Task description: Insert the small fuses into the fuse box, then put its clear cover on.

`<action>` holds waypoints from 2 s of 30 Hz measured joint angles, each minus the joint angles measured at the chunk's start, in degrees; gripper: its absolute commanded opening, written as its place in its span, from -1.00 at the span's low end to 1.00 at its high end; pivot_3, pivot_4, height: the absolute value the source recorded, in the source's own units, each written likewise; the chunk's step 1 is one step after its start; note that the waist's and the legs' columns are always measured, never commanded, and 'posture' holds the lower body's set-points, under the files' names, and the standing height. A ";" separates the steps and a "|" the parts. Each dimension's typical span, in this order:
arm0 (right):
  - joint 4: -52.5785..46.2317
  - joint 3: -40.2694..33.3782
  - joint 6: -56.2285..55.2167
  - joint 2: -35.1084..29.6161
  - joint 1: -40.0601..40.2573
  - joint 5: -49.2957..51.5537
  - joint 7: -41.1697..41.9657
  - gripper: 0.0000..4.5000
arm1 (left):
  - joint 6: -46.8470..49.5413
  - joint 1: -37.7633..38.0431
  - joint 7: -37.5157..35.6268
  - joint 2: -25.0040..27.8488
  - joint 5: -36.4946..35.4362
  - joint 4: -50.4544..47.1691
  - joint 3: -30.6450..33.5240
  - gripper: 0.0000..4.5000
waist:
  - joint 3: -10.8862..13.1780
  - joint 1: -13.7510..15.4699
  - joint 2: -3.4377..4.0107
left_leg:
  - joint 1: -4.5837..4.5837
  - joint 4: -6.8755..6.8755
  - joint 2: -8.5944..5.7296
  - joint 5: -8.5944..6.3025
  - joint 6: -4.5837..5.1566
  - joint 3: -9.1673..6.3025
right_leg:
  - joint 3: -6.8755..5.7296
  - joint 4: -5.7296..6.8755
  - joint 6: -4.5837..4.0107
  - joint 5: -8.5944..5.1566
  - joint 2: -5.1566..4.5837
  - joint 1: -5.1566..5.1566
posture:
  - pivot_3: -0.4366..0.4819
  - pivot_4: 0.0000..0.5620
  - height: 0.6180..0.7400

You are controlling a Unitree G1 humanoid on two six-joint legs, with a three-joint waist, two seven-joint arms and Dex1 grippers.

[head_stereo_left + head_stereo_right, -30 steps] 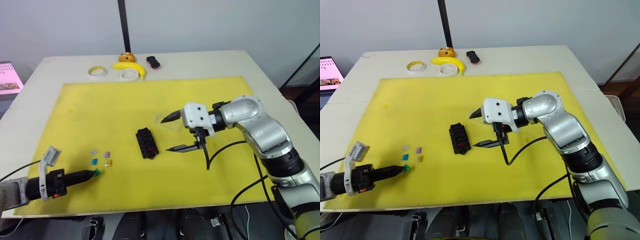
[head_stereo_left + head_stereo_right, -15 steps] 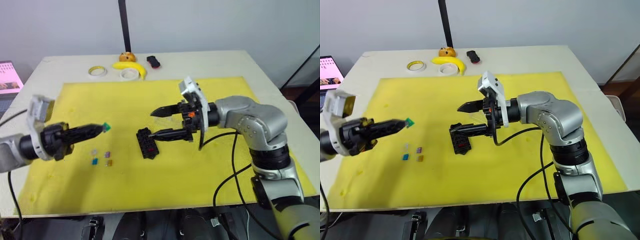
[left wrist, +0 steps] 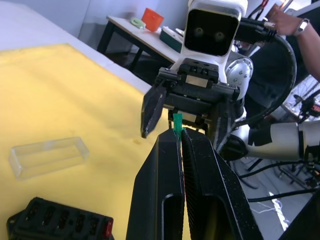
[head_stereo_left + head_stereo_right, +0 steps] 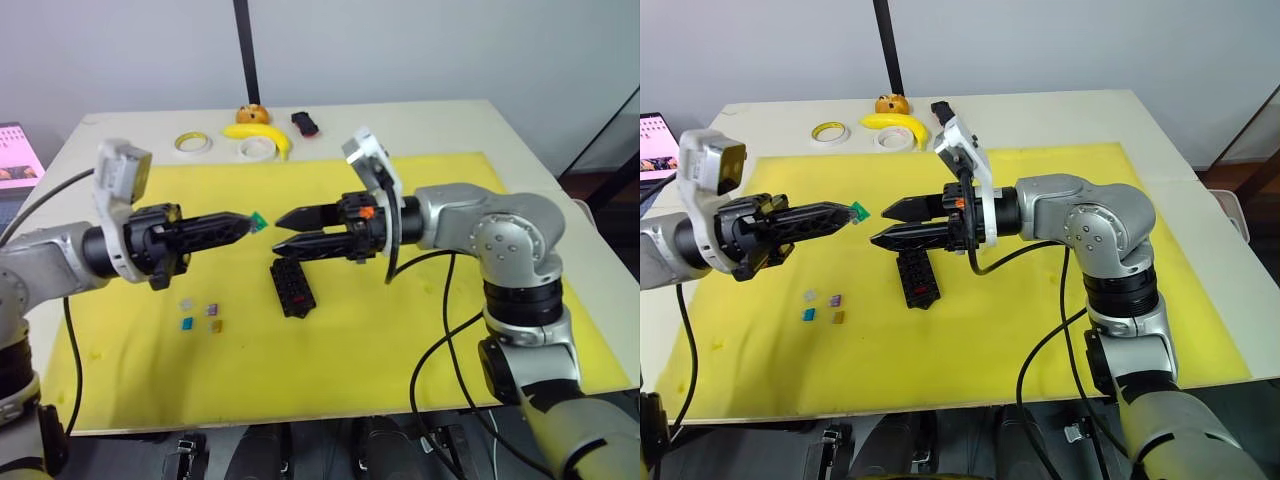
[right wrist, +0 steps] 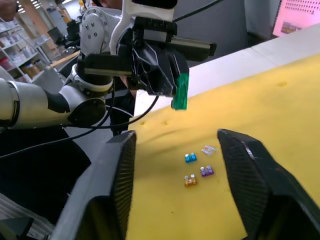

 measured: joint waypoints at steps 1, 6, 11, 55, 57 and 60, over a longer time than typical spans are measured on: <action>0.00 0.00 0.08 0.01 -0.04 0.39 -0.32 0.23 | -0.16 0.03 -0.01 0.00 0.00 0.00 -0.30 -1.00 | 0.00 0.02 0.00 | 0.00 0.00 0.00 0.00 0.00 0.00 | 0.00 0.00 0.00 0.00 0.00 0.00 | -0.05 -0.47 1.00; 0.03 -0.07 0.50 0.01 -1.00 2.23 -1.14 0.23 | -1.15 0.09 0.05 0.00 -0.01 -0.06 -0.88 -1.00 | 0.01 0.02 -0.01 | 0.00 0.02 0.00 0.00 0.00 0.00 | 0.00 0.01 0.01 0.00 0.03 0.01 | -0.05 -0.47 1.00; 0.33 -0.09 0.59 -0.05 -1.01 3.02 -1.80 -0.49 | -1.85 0.29 0.23 0.00 -0.34 -0.66 -1.26 -1.00 | 0.01 0.02 -0.02 | 0.00 0.02 0.00 0.00 0.01 0.00 | 0.00 0.01 0.02 0.00 0.03 0.02 | -0.05 -0.47 1.00; 0.31 9.23 -4.64 -7.83 -4.39 -2.29 3.86 -1.00 | -8.64 6.98 -5.19 8.79 14.58 -5.80 -6.28 0.33 | 0.02 -0.08 -0.01 | 0.00 0.01 0.02 0.00 0.00 0.07 | 0.00 -0.04 0.02 -0.02 0.19 0.00 | -0.05 -0.47 1.00; -0.59 14.02 -9.68 -11.02 -5.16 -6.81 7.93 -1.00 | -13.40 11.58 -9.35 13.31 21.88 -7.28 -8.04 0.78 | 0.02 -0.15 -0.01 | 0.01 -0.02 0.01 0.00 0.00 0.13 | 0.01 -0.10 0.02 -0.02 0.22 -0.01 | -0.05 -0.47 1.00; -0.44 21.56 -19.24 -13.32 -5.25 -15.35 13.36 -1.00 | -19.91 17.33 -14.39 16.15 30.75 -8.06 -10.39 0.98 | 0.03 -0.06 0.00 | 0.00 -0.02 0.07 0.00 0.00 0.15 | 0.01 -0.10 0.01 -0.03 0.22 -0.03 | -0.05 -0.47 1.00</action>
